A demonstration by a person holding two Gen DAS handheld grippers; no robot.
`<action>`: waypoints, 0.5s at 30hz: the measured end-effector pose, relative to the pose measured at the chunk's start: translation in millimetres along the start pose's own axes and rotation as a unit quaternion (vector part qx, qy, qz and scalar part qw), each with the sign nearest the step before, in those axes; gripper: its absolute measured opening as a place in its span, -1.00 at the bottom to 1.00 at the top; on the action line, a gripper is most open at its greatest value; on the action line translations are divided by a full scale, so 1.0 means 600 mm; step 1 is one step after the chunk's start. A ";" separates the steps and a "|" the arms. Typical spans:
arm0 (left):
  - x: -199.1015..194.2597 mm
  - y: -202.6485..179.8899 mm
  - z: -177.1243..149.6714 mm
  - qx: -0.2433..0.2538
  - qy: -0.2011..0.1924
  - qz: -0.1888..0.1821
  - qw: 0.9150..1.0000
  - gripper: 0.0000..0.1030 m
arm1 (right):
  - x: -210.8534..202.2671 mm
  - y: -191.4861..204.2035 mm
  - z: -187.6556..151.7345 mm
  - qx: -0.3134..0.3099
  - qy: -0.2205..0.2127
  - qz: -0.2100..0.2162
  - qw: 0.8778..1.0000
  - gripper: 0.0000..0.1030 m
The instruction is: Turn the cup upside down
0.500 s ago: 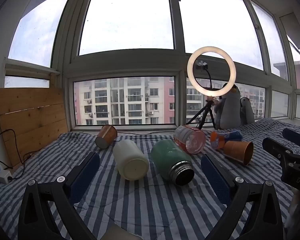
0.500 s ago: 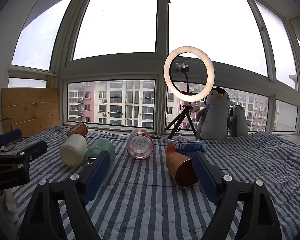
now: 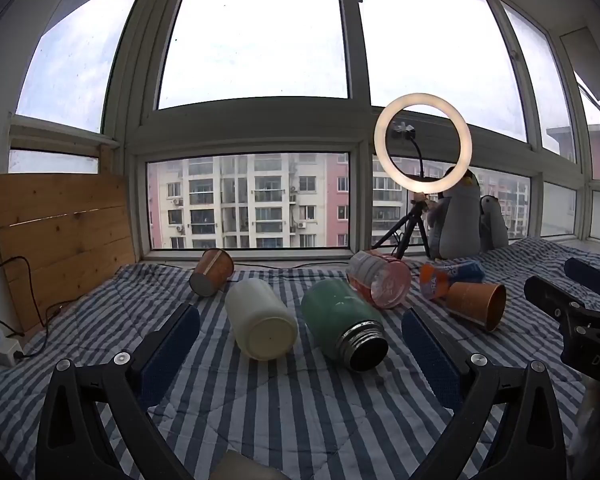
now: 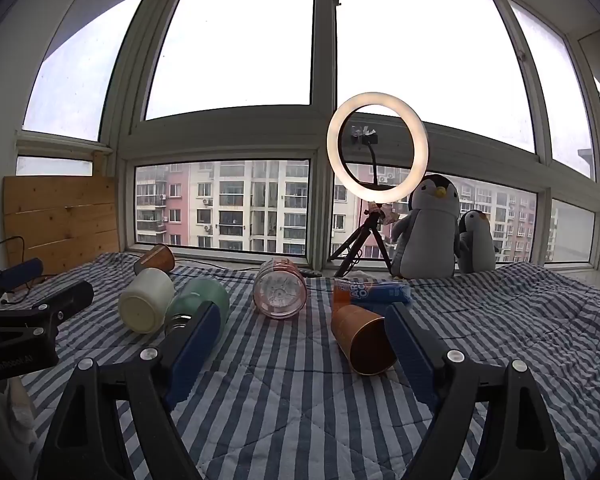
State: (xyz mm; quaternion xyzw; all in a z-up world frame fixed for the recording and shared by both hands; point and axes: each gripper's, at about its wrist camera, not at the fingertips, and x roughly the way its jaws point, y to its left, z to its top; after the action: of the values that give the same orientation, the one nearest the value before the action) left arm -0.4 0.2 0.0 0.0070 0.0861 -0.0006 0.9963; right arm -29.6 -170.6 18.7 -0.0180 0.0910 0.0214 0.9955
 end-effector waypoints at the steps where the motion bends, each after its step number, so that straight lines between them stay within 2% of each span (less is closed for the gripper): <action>1: 0.000 0.000 0.000 0.000 0.000 0.000 1.000 0.99 | 0.000 0.000 0.000 0.000 0.000 0.000 1.000 0.58; 15: -0.002 0.001 -0.004 -0.007 0.004 -0.001 1.000 0.99 | 0.000 -0.001 0.000 0.000 0.000 0.000 1.000 0.60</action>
State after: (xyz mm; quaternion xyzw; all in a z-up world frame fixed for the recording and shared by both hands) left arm -2.2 0.9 -2.3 -0.0004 0.0897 -0.0014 0.9960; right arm -29.5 -170.9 18.7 -0.0175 0.0910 0.0213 0.9955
